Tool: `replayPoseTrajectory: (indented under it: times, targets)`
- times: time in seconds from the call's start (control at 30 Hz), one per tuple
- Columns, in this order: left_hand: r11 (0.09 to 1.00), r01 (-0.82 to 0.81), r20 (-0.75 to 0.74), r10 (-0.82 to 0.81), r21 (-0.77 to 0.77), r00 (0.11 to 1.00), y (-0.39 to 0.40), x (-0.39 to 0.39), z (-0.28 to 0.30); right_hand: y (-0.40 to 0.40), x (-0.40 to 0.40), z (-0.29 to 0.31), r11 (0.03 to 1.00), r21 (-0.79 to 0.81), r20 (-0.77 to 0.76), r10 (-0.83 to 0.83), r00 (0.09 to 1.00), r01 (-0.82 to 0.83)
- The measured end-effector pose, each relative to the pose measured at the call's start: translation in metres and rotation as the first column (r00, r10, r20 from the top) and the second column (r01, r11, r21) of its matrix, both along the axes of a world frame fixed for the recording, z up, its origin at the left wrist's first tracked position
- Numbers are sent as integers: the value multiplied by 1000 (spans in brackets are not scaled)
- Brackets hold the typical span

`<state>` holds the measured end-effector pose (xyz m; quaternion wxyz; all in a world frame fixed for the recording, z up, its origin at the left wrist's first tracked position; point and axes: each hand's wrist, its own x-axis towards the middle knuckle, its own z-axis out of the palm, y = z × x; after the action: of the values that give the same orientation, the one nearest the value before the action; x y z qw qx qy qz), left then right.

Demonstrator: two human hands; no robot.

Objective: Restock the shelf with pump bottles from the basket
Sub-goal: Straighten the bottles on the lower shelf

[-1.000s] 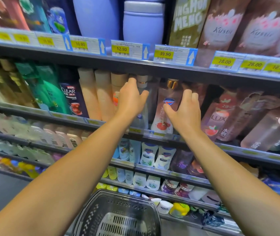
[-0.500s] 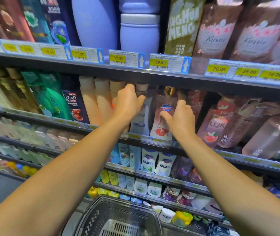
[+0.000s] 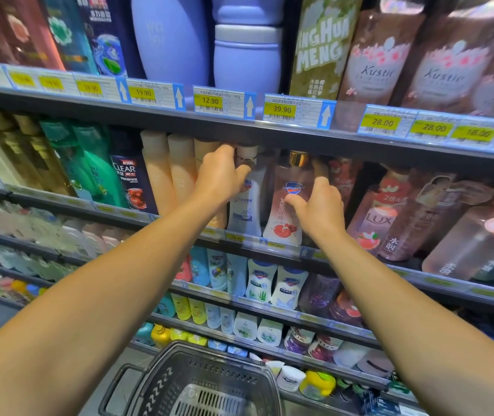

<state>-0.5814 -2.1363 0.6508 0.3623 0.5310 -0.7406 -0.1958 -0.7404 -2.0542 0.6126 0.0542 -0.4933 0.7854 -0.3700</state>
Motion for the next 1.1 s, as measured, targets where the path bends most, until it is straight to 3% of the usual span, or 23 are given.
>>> replayPoseTrajectory:
  times: [0.3, 0.47, 0.73, 1.1]
  targets:
    - [1000, 13, -6, -13, -4, 1000, 2, 0, -1, -1, -6, 0, 1000, 16, -23, 11, 1000, -10]
    - [998, 27, 2, -27, -61, 1000, 3, 5, 0, 6, -12, 3, 999, 25, -144, 25, 989, -22]
    - [993, -2, -89, -8, -115, 996, 28, 23, -23, 37, -25, -20, 974, -191, -28, 118, 993, -121]
    - [985, 138, -183, -155, -100, 971, 94, -57, -38, 91, -82, -31, 922, -386, 32, -18, 999, 29]
